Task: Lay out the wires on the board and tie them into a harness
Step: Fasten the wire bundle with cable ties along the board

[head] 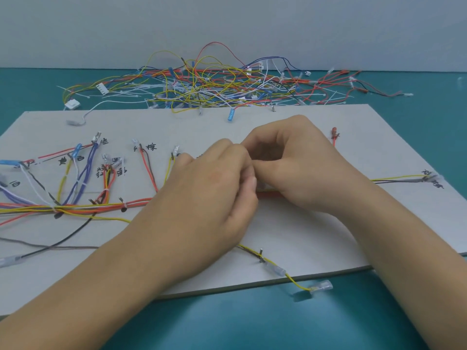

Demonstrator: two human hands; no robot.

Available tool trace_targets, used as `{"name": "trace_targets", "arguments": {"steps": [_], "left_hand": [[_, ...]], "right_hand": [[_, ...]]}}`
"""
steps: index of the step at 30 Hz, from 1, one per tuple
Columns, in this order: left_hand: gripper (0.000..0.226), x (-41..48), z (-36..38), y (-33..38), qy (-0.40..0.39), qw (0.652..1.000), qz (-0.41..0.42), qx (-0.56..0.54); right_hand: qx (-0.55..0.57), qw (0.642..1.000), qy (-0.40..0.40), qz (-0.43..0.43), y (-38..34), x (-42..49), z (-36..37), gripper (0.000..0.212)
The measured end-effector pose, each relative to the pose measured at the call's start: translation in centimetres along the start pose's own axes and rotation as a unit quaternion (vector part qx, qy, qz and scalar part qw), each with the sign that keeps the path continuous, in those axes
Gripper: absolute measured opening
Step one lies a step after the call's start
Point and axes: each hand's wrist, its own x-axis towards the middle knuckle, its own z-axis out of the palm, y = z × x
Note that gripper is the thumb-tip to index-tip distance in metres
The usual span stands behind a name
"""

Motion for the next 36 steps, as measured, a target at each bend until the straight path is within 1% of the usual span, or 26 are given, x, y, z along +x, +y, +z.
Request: {"name": "trace_targets", "arguments": {"steps": [3,5,7,9,12,16,21,24,27,29,33,36], "left_hand": [[0.008,0.0,-0.2,-0.4,0.017,0.999,0.003,-0.038],[0.008,0.0,-0.2,-0.6,0.029,0.996,0.003,-0.088],[0.01,-0.1,0.0,-0.9,0.029,0.989,-0.002,-0.147],[0.01,-0.1,0.2,-1.2,0.017,0.976,-0.013,-0.216],[0.008,0.1,0.6,-1.4,-0.002,0.951,-0.037,-0.308],[0.006,0.3,0.8,-1.6,0.016,0.915,-0.099,-0.392],[0.012,0.4,0.5,-1.7,0.044,0.873,-0.17,-0.455],[0.022,0.3,0.2,-1.5,0.04,0.861,-0.178,-0.475],[0.033,0.3,-0.2,-1.5,0.028,0.849,-0.189,-0.492],[0.029,0.2,-0.3,-1.4,0.019,0.846,-0.19,-0.498],[0.015,0.0,-0.5,-1.5,0.013,0.847,-0.202,-0.492],[0.012,0.0,-0.5,-1.6,0.019,0.847,-0.219,-0.485]], "right_hand": [[-0.014,1.0,-0.022,-0.002,-0.1,0.0,-0.5,0.021],[-0.023,0.999,-0.034,-0.002,-0.3,-0.1,-0.8,0.017],[-0.044,0.998,-0.042,-0.004,-0.3,-0.1,-1.0,0.017],[-0.069,0.996,-0.048,-0.002,-0.3,-0.2,-1.2,0.018],[-0.069,0.996,-0.06,-0.001,-0.2,-0.3,-1.5,0.018],[-0.047,0.996,-0.073,0.005,-0.2,-0.4,-2.0,0.011],[-0.013,0.997,-0.078,0.017,-0.1,-0.4,-2.3,0.011],[0.0,0.996,-0.08,0.029,-0.2,-0.4,-2.3,0.012],[-0.009,0.996,-0.076,0.037,-0.2,-0.4,-2.1,0.011],[-0.014,0.996,-0.074,0.042,-0.2,-0.4,-2.1,0.012],[-0.003,0.996,-0.082,0.046,-0.2,-0.5,-2.2,0.013],[0.0,0.994,-0.099,0.055,-0.3,-0.6,-2.5,0.012]]}}
